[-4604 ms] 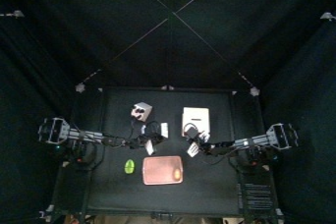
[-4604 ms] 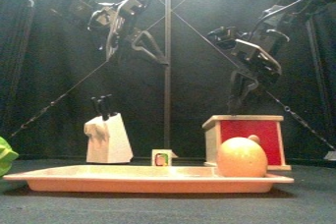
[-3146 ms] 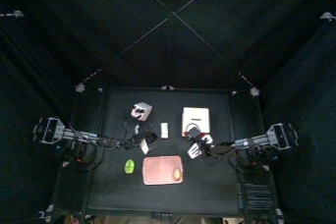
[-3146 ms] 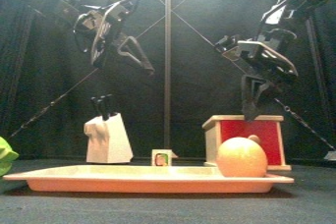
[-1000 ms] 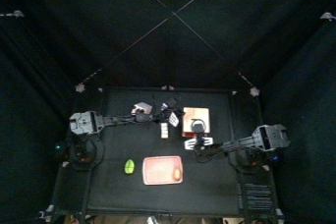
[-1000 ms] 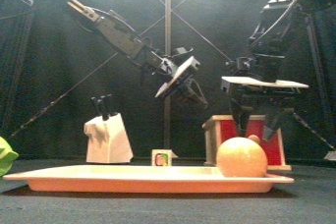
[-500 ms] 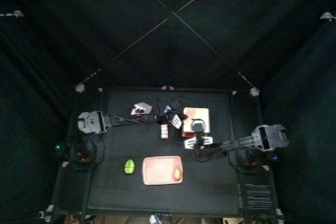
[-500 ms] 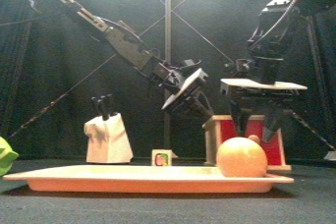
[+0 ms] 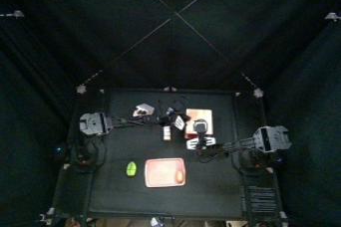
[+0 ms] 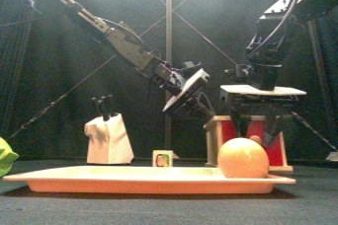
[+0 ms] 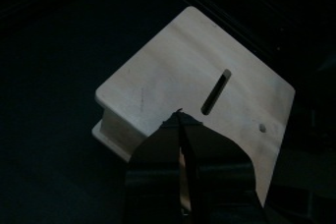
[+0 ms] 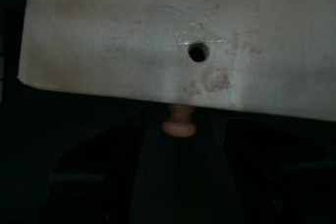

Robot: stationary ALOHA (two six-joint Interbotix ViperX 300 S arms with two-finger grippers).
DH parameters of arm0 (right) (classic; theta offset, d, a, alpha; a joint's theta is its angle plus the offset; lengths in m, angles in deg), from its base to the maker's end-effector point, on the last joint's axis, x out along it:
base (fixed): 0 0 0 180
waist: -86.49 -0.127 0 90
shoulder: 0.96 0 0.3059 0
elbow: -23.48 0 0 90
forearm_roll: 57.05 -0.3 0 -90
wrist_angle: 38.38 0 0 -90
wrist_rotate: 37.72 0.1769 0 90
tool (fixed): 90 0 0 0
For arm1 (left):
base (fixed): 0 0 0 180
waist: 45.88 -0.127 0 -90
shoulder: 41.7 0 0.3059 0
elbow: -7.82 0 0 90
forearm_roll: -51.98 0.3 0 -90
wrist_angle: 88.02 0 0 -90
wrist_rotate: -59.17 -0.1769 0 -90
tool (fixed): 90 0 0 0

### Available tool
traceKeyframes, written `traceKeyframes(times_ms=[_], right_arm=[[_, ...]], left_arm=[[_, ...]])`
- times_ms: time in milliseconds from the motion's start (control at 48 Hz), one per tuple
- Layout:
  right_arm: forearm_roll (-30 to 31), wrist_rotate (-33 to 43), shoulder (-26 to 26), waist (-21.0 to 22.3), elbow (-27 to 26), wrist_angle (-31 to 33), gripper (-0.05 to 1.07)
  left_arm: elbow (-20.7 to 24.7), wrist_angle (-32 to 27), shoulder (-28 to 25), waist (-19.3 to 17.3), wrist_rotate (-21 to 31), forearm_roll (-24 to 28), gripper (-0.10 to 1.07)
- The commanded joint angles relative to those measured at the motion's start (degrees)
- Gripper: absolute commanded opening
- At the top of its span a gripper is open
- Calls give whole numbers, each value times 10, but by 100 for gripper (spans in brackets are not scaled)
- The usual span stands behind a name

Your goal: Grab drawer handle

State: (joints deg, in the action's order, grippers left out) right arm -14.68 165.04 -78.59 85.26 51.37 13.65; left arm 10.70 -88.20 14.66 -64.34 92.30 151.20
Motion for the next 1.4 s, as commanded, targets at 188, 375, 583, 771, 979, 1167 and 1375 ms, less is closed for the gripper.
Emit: traceKeyframes(times_ms=[188, 375, 583, 771, 979, 1167, 1375], right_arm=[[0, 0, -8, 9, -11, -4, 76], [-6, 0, -8, 9, -11, -4, 65], [-10, -1, -8, 9, -11, -4, 54], [-10, -3, -8, 9, -11, -4, 45], [-10, -7, -8, 9, -11, -4, 40], [-10, -7, -8, 9, -11, -4, 40], [-9, -7, -8, 8, -10, -4, 40]], left_arm=[[4, 1, 4, -2, -1, -1, 30], [3, 1, 4, -2, -1, -1, 30], [4, 1, 4, -2, -1, -1, 30], [4, 1, 4, -1, -1, -1, 30], [4, 1, 4, -1, -1, -1, 30], [4, 1, 4, -1, -1, -1, 30], [4, 1, 4, -2, -1, -1, 30]])
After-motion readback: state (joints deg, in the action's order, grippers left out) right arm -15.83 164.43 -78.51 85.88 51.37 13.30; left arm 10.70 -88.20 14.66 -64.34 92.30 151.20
